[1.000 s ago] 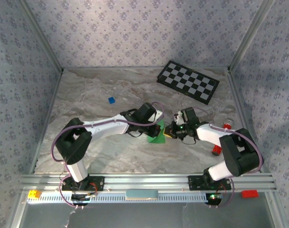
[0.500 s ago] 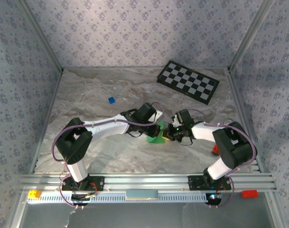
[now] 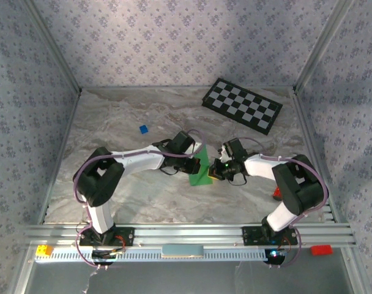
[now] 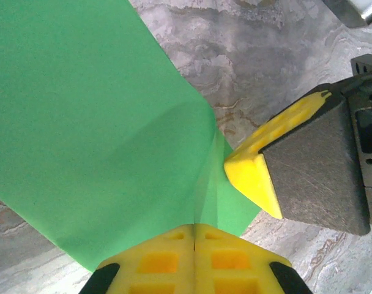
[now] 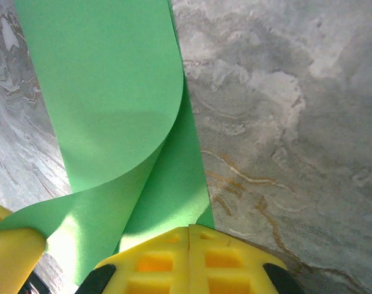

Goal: Fold a paper plane with a square sheet of paper (pick it up from the middle)
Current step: Fold the triangle a second time at the center of the table.

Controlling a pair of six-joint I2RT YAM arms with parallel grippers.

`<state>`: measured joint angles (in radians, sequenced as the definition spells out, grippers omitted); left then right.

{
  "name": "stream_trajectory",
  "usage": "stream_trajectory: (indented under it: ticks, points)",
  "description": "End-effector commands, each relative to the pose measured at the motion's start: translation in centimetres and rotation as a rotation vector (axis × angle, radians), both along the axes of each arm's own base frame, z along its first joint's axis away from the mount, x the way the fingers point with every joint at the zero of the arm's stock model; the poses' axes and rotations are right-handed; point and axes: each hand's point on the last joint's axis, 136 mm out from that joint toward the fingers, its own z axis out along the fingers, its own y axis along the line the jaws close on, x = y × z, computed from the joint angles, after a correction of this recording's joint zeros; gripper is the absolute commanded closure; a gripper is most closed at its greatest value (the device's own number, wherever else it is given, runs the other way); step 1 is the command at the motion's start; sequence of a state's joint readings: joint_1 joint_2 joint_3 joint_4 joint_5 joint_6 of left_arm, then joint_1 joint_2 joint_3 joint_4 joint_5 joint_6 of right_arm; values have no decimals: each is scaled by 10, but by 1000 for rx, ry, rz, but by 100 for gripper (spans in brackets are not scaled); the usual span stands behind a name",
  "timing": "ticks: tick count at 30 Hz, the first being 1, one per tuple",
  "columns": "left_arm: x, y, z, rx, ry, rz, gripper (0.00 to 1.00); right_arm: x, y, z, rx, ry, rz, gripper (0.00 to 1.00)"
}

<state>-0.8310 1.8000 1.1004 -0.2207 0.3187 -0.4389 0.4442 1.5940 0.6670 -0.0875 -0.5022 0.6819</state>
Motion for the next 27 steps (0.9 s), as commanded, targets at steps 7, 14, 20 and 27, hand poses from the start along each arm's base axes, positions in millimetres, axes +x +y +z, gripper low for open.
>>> stream_trajectory:
  ticks: [7, 14, 20, 27]
  points:
    - [13, 9, -16, 50, -18, 17, 100, -15, -24, -25, -143, 72, -6, 100]
    - [10, 14, -28, 67, -6, 21, 100, -10, -18, -15, -110, 51, -9, 100]
    - [7, 13, -36, 56, 18, 31, 100, -2, -12, -7, -84, 35, -6, 100]
    - [4, 15, -39, 54, 26, 34, 100, 2, 3, 16, 13, -5, 4, 98]
